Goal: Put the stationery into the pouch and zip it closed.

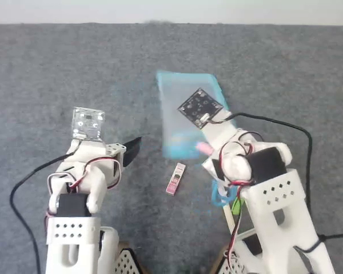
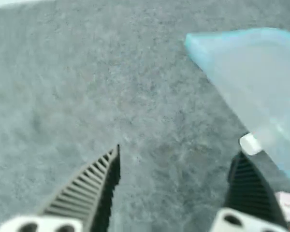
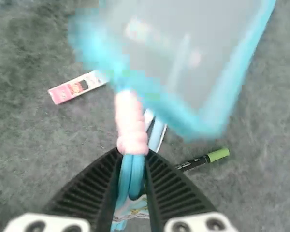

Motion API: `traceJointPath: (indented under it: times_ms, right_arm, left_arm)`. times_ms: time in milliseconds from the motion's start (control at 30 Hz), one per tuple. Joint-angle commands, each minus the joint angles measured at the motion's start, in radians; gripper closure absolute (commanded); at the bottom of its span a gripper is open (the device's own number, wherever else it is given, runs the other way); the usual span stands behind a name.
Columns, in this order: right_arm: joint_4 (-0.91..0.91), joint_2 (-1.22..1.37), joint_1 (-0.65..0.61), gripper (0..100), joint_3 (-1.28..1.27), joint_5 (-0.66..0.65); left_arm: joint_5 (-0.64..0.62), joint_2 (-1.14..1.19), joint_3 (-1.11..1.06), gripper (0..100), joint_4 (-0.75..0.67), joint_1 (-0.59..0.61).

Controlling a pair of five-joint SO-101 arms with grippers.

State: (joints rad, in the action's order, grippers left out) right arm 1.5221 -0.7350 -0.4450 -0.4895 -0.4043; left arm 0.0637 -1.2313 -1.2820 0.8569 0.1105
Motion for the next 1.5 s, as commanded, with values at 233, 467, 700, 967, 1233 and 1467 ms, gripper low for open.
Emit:
traceJointPath:
  times_ms: [233, 467, 700, 967, 1233, 1467]
  right_arm:
    - [0.090, -0.028, -0.130, 99.1, 0.172, 0.055]
    - [0.102, -0.018, -0.177, 99.2, 0.255, 0.095]
    - [0.176, 0.108, -0.274, 99.2, 0.384, 0.100]
    - [0.189, 0.081, -0.286, 99.2, 0.387, 0.100]
    - [0.197, 0.027, -0.286, 99.2, 0.407, 0.095]
    - [0.269, 0.091, -0.286, 99.2, 0.557, 0.101]
  left_arm:
    - [0.002, -0.003, 0.105, 62, 0.118, -0.060]
    - [0.000, -0.003, 0.156, 59, 0.209, -0.175]
    - [-0.040, -0.005, 0.162, 56, 0.207, -0.170]
    - [-0.040, -0.005, 0.156, 56, 0.172, -0.147]
    - [-0.038, -0.005, 0.107, 56, 0.097, -0.106]
    - [-0.043, -0.005, 0.102, 56, 0.094, -0.104]
